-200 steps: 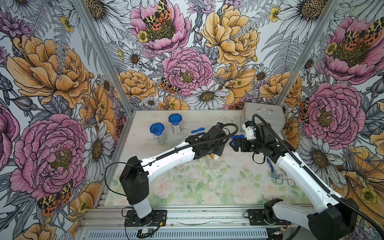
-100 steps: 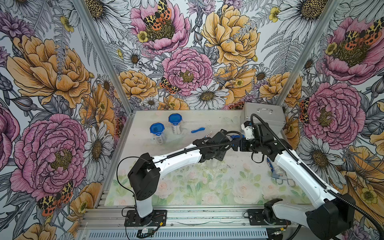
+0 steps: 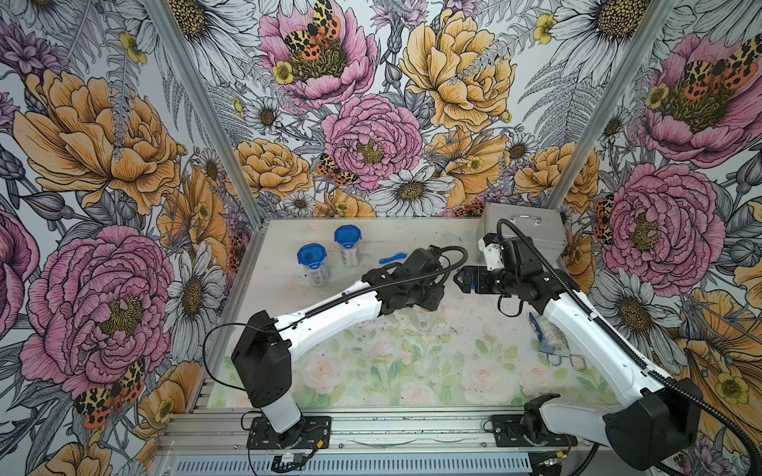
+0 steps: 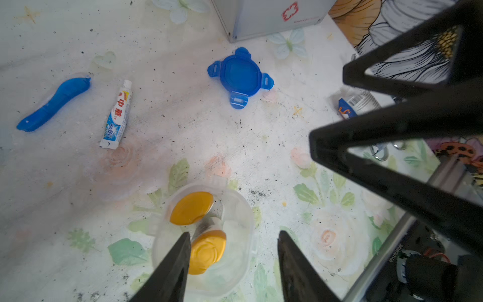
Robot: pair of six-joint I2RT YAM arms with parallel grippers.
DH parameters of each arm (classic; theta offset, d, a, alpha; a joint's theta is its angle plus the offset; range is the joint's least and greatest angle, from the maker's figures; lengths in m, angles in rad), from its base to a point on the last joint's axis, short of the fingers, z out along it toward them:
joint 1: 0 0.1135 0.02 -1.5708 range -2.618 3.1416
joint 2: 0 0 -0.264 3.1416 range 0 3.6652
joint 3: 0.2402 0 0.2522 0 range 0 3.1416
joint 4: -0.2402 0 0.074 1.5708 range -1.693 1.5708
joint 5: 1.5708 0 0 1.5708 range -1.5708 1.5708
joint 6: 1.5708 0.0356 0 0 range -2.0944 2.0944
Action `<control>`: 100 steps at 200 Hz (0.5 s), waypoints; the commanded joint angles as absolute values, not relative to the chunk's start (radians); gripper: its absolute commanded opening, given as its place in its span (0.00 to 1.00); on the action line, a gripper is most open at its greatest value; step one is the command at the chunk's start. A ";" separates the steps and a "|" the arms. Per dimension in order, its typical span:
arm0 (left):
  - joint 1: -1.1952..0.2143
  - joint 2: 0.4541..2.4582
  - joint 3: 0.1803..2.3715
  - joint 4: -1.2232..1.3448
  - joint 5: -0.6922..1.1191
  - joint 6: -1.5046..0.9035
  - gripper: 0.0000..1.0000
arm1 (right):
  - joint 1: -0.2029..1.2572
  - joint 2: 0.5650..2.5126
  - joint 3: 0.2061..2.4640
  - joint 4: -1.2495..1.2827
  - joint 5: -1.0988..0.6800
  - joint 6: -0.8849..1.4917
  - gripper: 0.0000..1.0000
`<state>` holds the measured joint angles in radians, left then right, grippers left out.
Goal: Pack away toiletry kits
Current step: Place the toiletry item into the container, then pick up the toiletry item from the center of the board.
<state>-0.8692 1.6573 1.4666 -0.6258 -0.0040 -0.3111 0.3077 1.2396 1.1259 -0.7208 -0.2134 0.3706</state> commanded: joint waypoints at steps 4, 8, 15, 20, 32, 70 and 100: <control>-0.734 1.655 1.538 -0.640 0.187 -0.296 0.63 | 0.303 1.244 1.155 -0.713 -0.214 0.395 0.99; -0.712 1.669 1.549 -0.643 0.205 -0.295 0.63 | 0.303 1.242 1.155 -0.713 -0.216 0.398 0.99; -0.675 1.701 1.572 -0.646 0.236 -0.297 0.64 | 0.303 1.238 1.152 -0.713 -0.218 0.404 0.99; -0.648 1.731 1.594 -0.656 0.259 -0.297 0.65 | 0.304 1.234 1.151 -0.713 -0.220 0.408 0.99; -0.599 1.826 1.671 -0.697 0.292 -0.289 0.66 | 0.303 1.228 1.148 -0.717 -0.225 0.422 0.99; -0.544 2.134 1.922 -0.800 0.308 -0.226 0.66 | 0.304 1.215 1.126 -0.729 -0.242 0.482 0.99; -0.545 2.299 2.074 -0.869 0.241 -0.165 0.67 | 0.307 1.249 1.118 -0.729 -0.256 0.537 0.99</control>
<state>-0.5346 2.2227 1.9797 -0.7650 0.2554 -0.2409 0.3080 1.2385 1.1252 -0.7238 -0.2379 0.4736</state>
